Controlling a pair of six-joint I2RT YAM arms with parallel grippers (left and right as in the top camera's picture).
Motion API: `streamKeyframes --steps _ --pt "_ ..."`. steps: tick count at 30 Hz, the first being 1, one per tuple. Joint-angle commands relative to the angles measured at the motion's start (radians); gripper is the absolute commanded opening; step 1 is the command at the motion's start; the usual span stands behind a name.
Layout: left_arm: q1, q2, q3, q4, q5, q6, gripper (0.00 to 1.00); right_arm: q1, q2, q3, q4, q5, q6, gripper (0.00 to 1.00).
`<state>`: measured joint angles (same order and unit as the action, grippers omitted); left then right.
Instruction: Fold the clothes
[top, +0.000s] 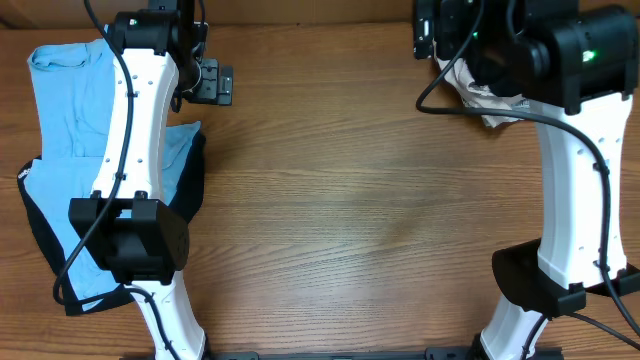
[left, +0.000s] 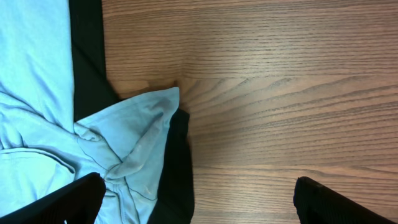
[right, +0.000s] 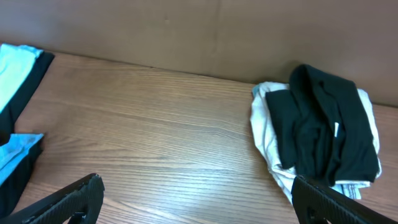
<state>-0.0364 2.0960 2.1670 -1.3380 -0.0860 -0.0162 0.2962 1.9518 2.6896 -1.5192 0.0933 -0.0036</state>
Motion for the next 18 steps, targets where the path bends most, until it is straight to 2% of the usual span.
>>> streamKeyframes --steps 1,5,9,14,18 --pt "0.011 0.014 0.012 0.001 0.009 0.009 1.00 0.047 -0.016 0.000 0.031 0.055 -0.015 1.00" --pt "0.011 0.014 0.012 0.001 0.009 0.009 1.00 0.068 -0.036 -0.037 0.123 0.043 -0.013 1.00" --pt "0.011 0.014 0.012 0.001 0.009 0.009 1.00 0.074 -0.099 -0.156 0.248 0.035 0.008 1.00" --pt "0.011 0.013 0.012 0.001 0.009 0.009 1.00 0.075 -0.245 -0.399 0.411 0.028 0.008 1.00" --pt "0.011 0.014 0.012 0.001 0.009 0.009 1.00 0.074 -0.407 -0.675 0.585 0.029 0.008 1.00"
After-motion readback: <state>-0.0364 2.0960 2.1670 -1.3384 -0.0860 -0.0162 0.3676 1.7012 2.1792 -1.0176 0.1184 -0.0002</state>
